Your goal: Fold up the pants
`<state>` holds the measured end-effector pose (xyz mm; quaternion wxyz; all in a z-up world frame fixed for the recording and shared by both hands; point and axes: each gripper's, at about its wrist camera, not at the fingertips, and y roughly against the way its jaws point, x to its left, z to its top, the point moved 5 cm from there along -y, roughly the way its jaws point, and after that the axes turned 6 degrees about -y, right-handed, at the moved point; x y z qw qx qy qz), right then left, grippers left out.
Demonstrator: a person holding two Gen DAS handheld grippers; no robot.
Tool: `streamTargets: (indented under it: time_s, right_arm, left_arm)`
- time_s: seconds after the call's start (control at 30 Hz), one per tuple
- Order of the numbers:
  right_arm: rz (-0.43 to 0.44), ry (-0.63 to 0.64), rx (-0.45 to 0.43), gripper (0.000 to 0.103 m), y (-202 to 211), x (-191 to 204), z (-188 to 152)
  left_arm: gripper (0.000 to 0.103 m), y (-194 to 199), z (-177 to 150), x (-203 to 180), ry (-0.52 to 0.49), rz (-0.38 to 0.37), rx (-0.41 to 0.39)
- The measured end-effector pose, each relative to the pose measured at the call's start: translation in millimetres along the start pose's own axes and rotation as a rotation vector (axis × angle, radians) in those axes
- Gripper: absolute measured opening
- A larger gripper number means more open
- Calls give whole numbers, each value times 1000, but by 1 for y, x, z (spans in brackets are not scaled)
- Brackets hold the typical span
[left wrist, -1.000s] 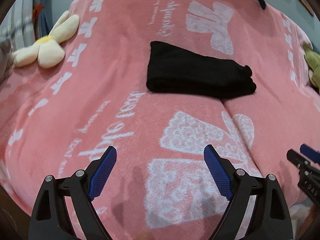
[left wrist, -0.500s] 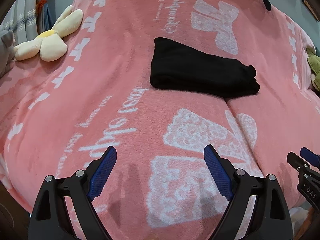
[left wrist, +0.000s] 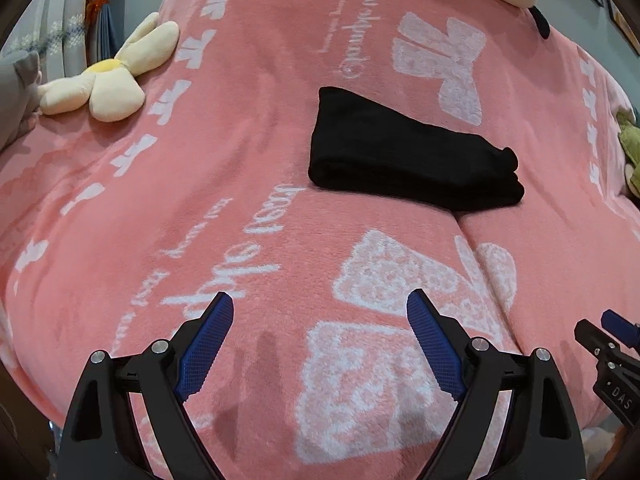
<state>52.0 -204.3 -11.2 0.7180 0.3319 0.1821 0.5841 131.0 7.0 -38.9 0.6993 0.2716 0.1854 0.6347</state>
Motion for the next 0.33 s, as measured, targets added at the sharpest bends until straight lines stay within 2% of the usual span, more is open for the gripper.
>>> streamTargets:
  time_s: [0.13, 0.2, 0.27, 0.33]
  right_arm:
    - [-1, 1, -1, 51, 0, -1, 1]
    - [0, 0, -3, 53, 0, -1, 1]
    - [-2, -4, -5, 54, 0, -1, 0]
    - [-2, -6, -4, 55, 1, -1, -1]
  left_arm:
    - [85, 1, 0, 0, 0, 1, -3]
    - [83, -3, -1, 0, 8, 5, 29]
    - [81, -5, -1, 1, 19, -27, 38]
    - [81, -6, -2, 3, 29, -8, 47]
